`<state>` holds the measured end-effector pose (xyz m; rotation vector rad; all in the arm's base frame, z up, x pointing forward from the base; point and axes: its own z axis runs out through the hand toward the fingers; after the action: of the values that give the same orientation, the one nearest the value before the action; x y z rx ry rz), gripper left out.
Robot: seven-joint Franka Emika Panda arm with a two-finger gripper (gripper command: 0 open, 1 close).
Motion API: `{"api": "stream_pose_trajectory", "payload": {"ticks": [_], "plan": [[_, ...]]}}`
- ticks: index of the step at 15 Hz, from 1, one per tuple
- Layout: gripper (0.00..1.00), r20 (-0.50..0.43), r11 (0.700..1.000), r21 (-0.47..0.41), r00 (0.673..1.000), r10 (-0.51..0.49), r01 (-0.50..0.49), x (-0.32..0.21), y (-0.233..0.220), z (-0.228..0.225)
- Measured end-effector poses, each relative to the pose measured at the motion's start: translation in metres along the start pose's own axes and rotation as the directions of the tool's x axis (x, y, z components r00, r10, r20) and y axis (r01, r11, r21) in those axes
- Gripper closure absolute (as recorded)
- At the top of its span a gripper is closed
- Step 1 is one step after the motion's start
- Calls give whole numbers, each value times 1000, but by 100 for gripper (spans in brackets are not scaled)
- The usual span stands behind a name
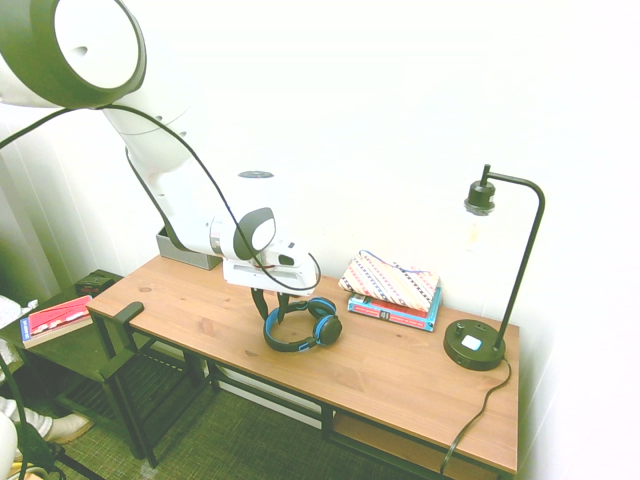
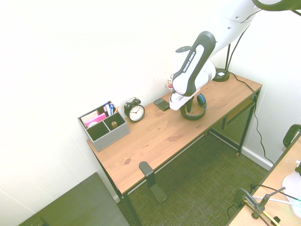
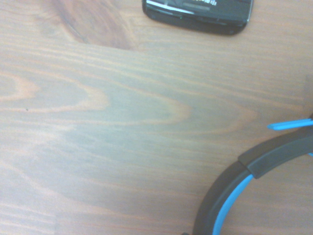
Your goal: Hang the headphone
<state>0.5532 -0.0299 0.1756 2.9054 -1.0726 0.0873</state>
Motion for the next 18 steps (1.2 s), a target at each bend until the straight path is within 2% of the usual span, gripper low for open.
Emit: {"api": "stream_pose_trajectory", "payload": {"ticks": [8,11,15,18], "plan": [[100,-4,1000,-11,1000,-9,9,-6,-9,1],[100,-21,999,-29,999,40,-41,-5,-10,-12],[100,-7,994,-21,995,104,-104,-14,-15,-85],[100,44,995,-34,994,95,-94,-50,-9,-142]]}}
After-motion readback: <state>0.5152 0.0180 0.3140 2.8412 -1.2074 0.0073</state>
